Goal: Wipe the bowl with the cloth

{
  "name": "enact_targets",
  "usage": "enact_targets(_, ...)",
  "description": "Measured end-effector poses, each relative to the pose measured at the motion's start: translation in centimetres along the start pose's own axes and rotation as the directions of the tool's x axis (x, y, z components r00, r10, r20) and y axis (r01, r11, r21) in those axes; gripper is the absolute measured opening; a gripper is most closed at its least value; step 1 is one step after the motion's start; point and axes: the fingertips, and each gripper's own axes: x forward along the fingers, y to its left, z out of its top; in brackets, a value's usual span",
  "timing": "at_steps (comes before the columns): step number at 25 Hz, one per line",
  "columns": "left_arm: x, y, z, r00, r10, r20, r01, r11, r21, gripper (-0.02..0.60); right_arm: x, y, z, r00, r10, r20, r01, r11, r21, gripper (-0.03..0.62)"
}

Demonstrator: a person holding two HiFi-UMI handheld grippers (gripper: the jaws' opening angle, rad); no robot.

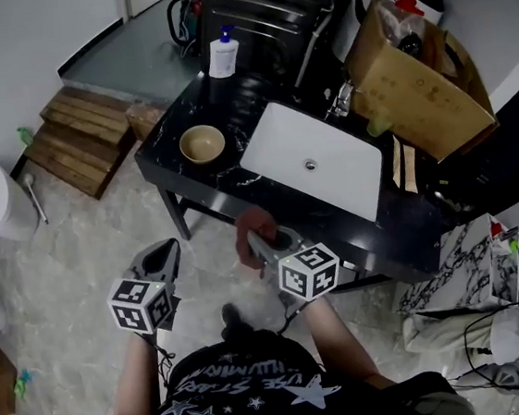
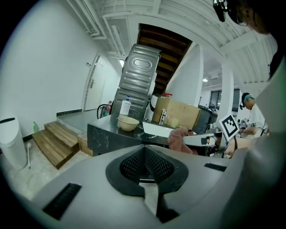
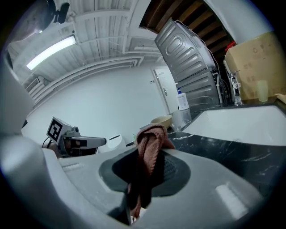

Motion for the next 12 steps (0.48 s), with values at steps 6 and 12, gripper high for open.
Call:
enact_targets(6, 3.3, 0.9, 2.3, 1.0, 0.026, 0.017, -0.026, 1.0, 0.008, 0.008, 2.0, -3.0, 2.4, 0.999, 0.031, 0.022, -0.032, 1.0, 0.002, 0.069)
enact_targets(12, 4.8, 1.8, 3.6, 0.999, 0.035, 0.03, -0.034, 0.999, -0.03, 0.008, 4.2, -3.9, 3.8, 0.998, 0.067, 0.023, -0.066, 0.998, -0.01, 0.069)
